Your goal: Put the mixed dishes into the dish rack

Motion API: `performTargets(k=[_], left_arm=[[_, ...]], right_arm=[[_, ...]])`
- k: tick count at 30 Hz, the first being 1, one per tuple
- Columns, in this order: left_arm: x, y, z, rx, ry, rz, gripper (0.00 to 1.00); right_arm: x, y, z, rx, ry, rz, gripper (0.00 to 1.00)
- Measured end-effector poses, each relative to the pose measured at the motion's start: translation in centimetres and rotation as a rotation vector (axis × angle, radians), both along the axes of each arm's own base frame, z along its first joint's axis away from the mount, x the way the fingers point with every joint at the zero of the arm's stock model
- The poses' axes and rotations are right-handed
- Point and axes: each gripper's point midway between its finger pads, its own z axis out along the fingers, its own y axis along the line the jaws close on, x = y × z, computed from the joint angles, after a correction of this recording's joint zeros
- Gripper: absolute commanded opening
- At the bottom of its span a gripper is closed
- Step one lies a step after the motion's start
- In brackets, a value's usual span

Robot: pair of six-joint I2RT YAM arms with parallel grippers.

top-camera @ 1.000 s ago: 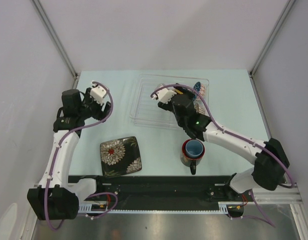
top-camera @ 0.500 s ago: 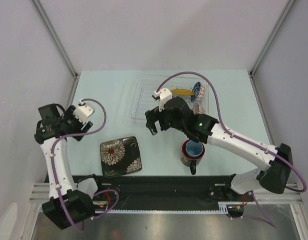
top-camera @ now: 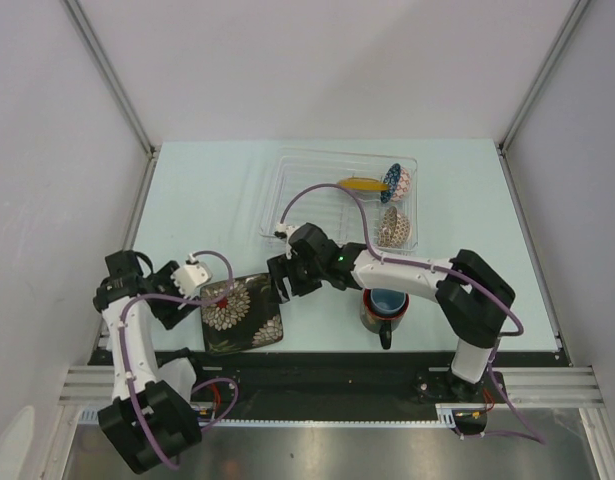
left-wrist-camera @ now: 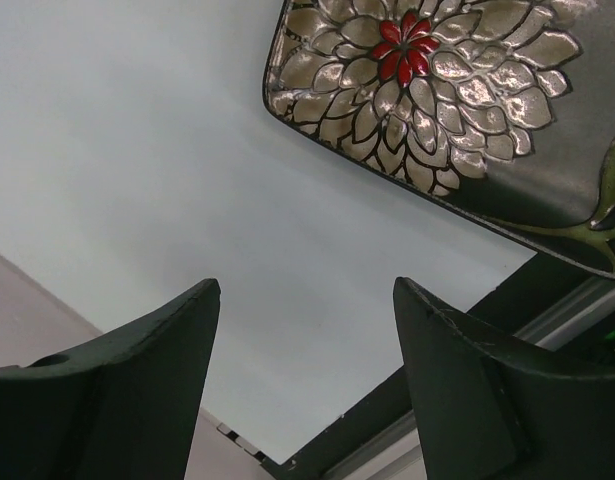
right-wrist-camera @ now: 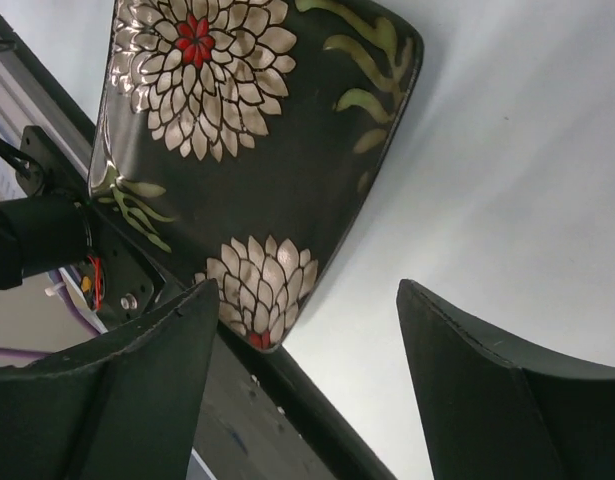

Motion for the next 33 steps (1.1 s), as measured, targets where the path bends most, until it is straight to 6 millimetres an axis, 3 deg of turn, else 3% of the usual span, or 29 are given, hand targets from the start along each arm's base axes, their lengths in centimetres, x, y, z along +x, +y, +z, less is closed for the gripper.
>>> performTargets(k=[6, 18, 30, 33], left_arm=[[0.5, 0.1, -1.9, -0.022, 0.027, 0.015, 0.76], [0.3, 0.3, -4.5, -0.012, 0.032, 0.054, 0.76], [0.7, -0.1, -7.1, -0.009, 0.064, 0.05, 0.78], [1.6, -0.5, -7.0, -0.008, 0.045, 0.036, 0.78]], right_arm=[[-0.2, 1.5, -2.3, 0.017, 0.051, 0.013, 0.73], [-0.1, 2.0, -5.7, 0.001, 0.1, 0.025, 0.67], [0.1, 2.8, -6.3, 0.04, 0.154, 0.04, 0.61], [0.1, 3.0, -6.2, 0.043, 0.16, 0.039, 0.59]])
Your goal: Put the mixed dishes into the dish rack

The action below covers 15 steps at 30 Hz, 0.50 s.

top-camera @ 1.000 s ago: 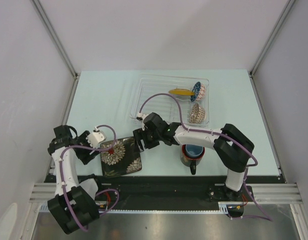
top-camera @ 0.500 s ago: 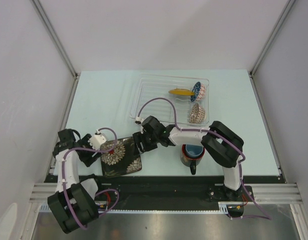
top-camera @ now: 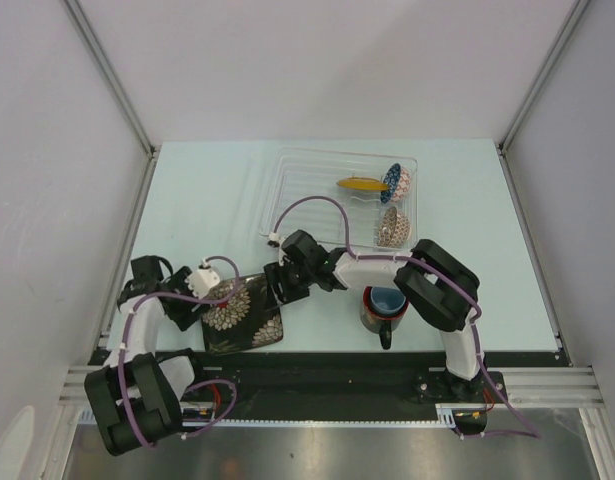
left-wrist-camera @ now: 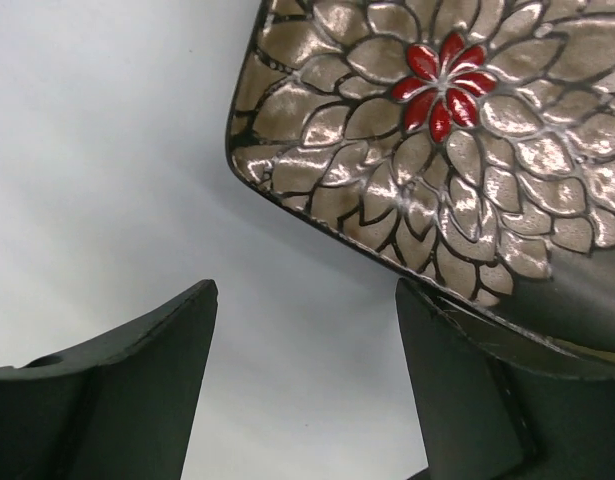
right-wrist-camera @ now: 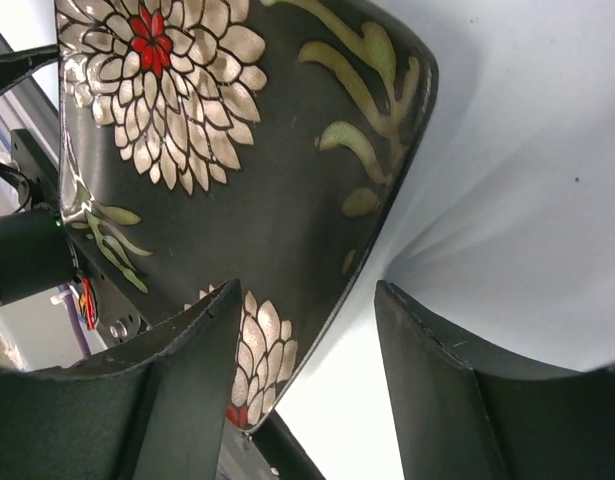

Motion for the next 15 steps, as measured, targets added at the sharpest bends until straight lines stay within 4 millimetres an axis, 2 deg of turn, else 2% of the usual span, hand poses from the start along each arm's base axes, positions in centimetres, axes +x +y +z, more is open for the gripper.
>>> performTargets(k=[7, 9, 10, 11, 12, 14, 15], left_arm=[[1.5, -0.8, 0.2, 0.046, -0.028, -0.033, 0.78], [1.8, -0.8, 0.2, 0.056, -0.033, -0.03, 0.78], [1.9, -0.8, 0.2, 0.059, -0.036, -0.026, 0.78], [2.0, -0.7, 0.2, 0.062, -0.038, -0.024, 0.79], [2.1, -0.7, 0.3, 0.066, -0.041, -0.021, 0.78], [2.2, -0.3, 0.3, 0.084, -0.047, -0.014, 0.78], [2.2, -0.2, 0.3, 0.093, -0.048, -0.01, 0.78]], right_arm=[[-0.2, 0.6, -0.2, -0.003, 0.022, -0.001, 0.52], [-0.2, 0.6, -0.3, -0.01, 0.026, -0.002, 0.45], [-0.1, 0.5, -0.4, -0.016, 0.028, -0.005, 0.35], [-0.1, 0.5, -0.5, -0.023, 0.031, -0.007, 0.29], [0.1, 0.3, -0.7, -0.033, 0.031, -0.013, 0.14], [0.3, 0.1, -1.2, -0.044, 0.052, -0.031, 0.02], [0.4, 0.2, -1.1, -0.04, 0.073, -0.047, 0.0]])
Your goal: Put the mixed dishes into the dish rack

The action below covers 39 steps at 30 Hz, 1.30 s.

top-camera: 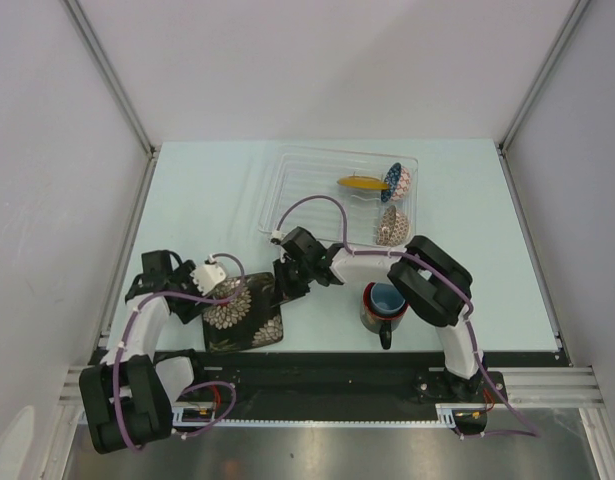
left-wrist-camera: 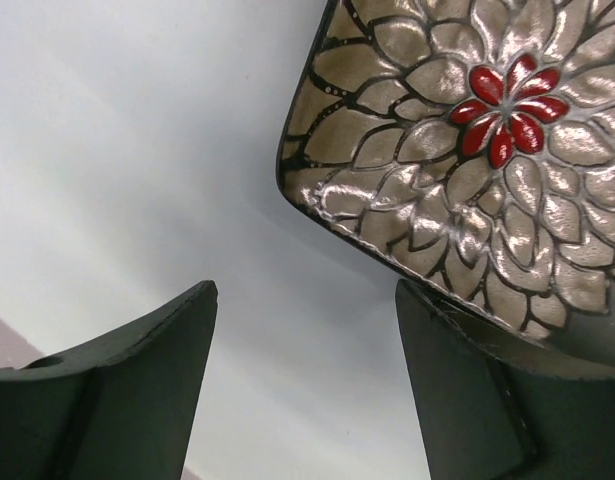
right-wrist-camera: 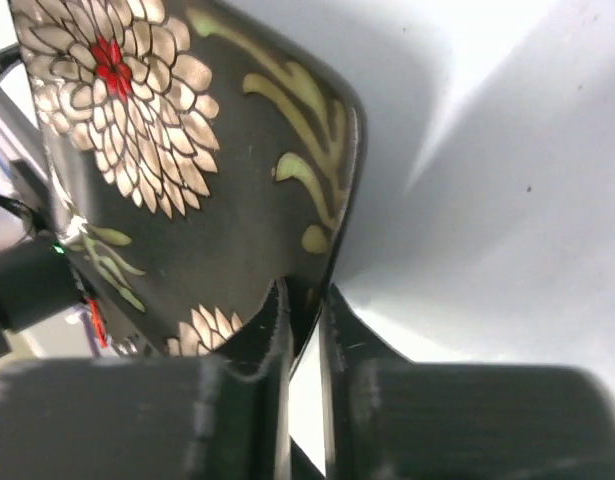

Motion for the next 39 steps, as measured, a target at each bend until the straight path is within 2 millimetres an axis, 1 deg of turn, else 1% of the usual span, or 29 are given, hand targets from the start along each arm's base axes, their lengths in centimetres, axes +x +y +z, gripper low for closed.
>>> performTargets(k=[4, 12, 15, 17, 18, 21, 24, 25, 27, 30, 32, 35, 37, 39], left_arm=[[0.1, 0.4, 0.1, 0.026, -0.009, 0.006, 0.77], [0.6, 0.4, 0.1, 0.04, -0.013, 0.018, 0.77], [0.6, 0.1, 0.7, 0.025, -0.011, 0.026, 0.76], [1.0, -0.4, 2.0, -0.004, -0.021, 0.028, 0.76], [1.3, -0.8, 3.1, -0.024, -0.031, 0.027, 0.77], [3.1, -3.2, 7.3, -0.151, -0.108, 0.005, 0.76], [4.3, -4.5, 11.1, -0.239, -0.176, 0.001, 0.76], [4.8, -4.8, 12.6, -0.267, -0.205, 0.001, 0.76], [5.7, -5.0, 15.2, -0.317, -0.26, 0.011, 0.76], [6.6, -4.7, 18.1, -0.375, -0.315, 0.04, 0.76], [6.9, -4.3, 19.2, -0.404, -0.335, 0.065, 0.76], [7.2, -3.9, 19.5, -0.434, -0.336, 0.095, 0.76], [7.2, -3.9, 19.2, -0.449, -0.321, 0.105, 0.76], [7.2, -4.0, 19.0, -0.46, -0.312, 0.108, 0.76]], right_arm=[[0.3, 0.4, 0.7, 0.026, 0.045, -0.025, 0.0], [0.3, 0.4, 0.8, 0.027, 0.052, -0.032, 0.0], [0.2, 0.3, 1.2, 0.019, 0.029, -0.028, 0.0], [0.0, 0.2, 2.1, 0.005, -0.019, -0.022, 0.0], [0.0, 0.1, 2.9, -0.002, -0.065, -0.011, 0.0], [-0.3, 0.5, 5.7, 0.013, -0.216, 0.051, 0.0], [0.0, 0.2, 8.0, 0.005, -0.346, 0.099, 0.0], [0.0, -0.2, 8.4, -0.005, -0.374, 0.12, 0.0], [0.4, -1.0, 8.5, -0.035, -0.405, 0.142, 0.0], [1.7, -2.2, 8.7, -0.067, -0.424, 0.148, 0.0], [2.9, -3.0, 9.5, -0.082, -0.449, 0.144, 0.0], [5.3, -4.3, 11.3, -0.118, -0.508, 0.128, 0.0], [7.6, -5.3, 13.4, -0.149, -0.565, 0.106, 0.0], [9.5, -5.9, 15.5, -0.159, -0.618, 0.08, 0.0]])
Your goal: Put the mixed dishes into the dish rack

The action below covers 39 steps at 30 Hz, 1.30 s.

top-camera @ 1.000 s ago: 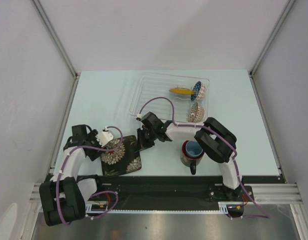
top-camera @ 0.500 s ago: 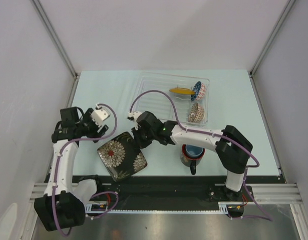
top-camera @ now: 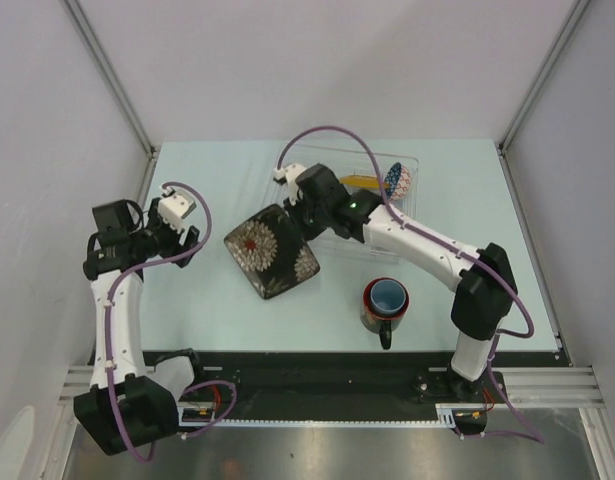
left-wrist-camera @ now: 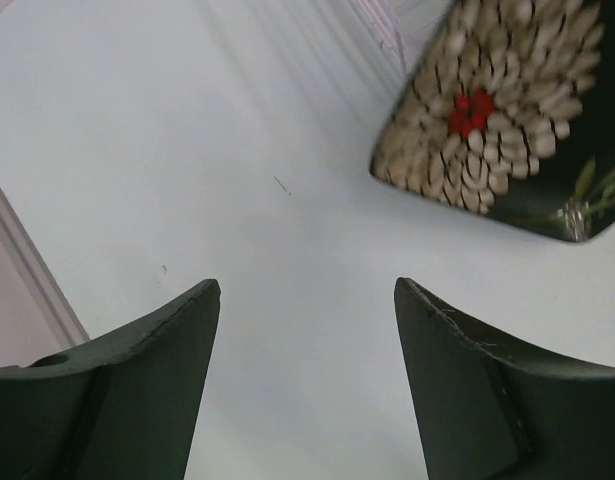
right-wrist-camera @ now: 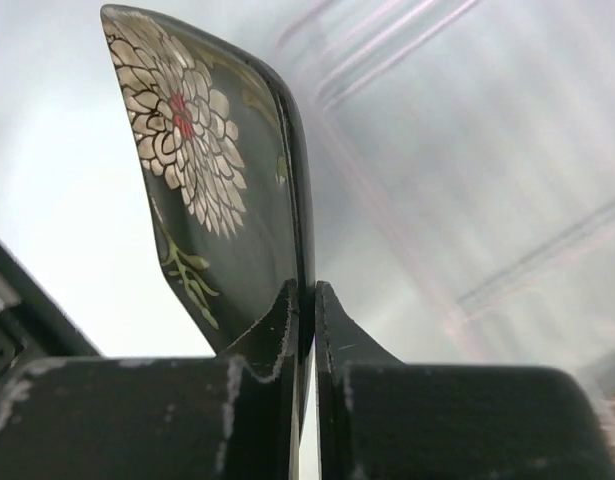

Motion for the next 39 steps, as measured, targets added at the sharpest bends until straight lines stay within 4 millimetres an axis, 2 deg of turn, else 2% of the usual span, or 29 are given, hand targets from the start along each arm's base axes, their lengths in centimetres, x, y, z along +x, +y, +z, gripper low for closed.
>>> performTargets(k=[4, 7, 10, 14, 18, 21, 24, 28, 31, 34, 36, 39], left_arm=[[-0.2, -0.1, -1.2, -0.009, 0.023, 0.001, 0.76], [-0.6, -0.2, -2.3, -0.017, 0.048, 0.001, 0.76], [-0.8, -0.2, -2.8, -0.021, 0.062, 0.002, 0.76], [-0.8, -0.2, -3.0, -0.02, 0.061, 0.002, 0.76], [-0.8, -0.2, -3.3, -0.019, 0.064, 0.004, 0.76], [-0.8, -0.2, -3.6, -0.02, 0.068, 0.005, 0.76], [-0.9, -0.2, -3.8, -0.02, 0.072, 0.006, 0.76], [-0.8, -0.1, -3.8, -0.023, 0.072, 0.011, 0.76], [-0.8, -0.1, -3.8, -0.021, 0.072, 0.013, 0.76], [-0.9, 0.0, -4.1, -0.017, 0.078, 0.018, 0.76], [-1.0, 0.0, -4.4, -0.019, 0.086, 0.019, 0.76], [-1.1, 0.0, -4.8, -0.02, 0.096, 0.022, 0.76]], right_arm=[[3.1, -1.0, 5.8, 0.035, -0.107, -0.035, 0.0], [3.7, -0.8, 8.8, 0.071, -0.162, -0.031, 0.0], [3.4, -0.9, 10.1, 0.079, -0.186, -0.017, 0.0], [3.4, -2.3, 10.0, 0.013, -0.216, -0.005, 0.0], [5.5, -5.5, 10.9, -0.097, -0.326, -0.045, 0.0], [7.5, -8.8, 13.1, -0.184, -0.45, -0.106, 0.0], [9.1, -11.8, 16.4, -0.241, -0.584, -0.169, 0.0], [10.8, -14.3, 19.6, -0.325, -0.725, -0.235, 0.0], [11.3, -15.0, 20.4, -0.385, -0.782, -0.238, 0.0], [11.8, -15.4, 20.4, -0.45, -0.829, -0.227, 0.0], [12.1, -15.5, 19.9, -0.503, -0.858, -0.208, 0.0], [12.2, -15.8, 17.6, -0.602, -0.872, -0.158, 0.0]])
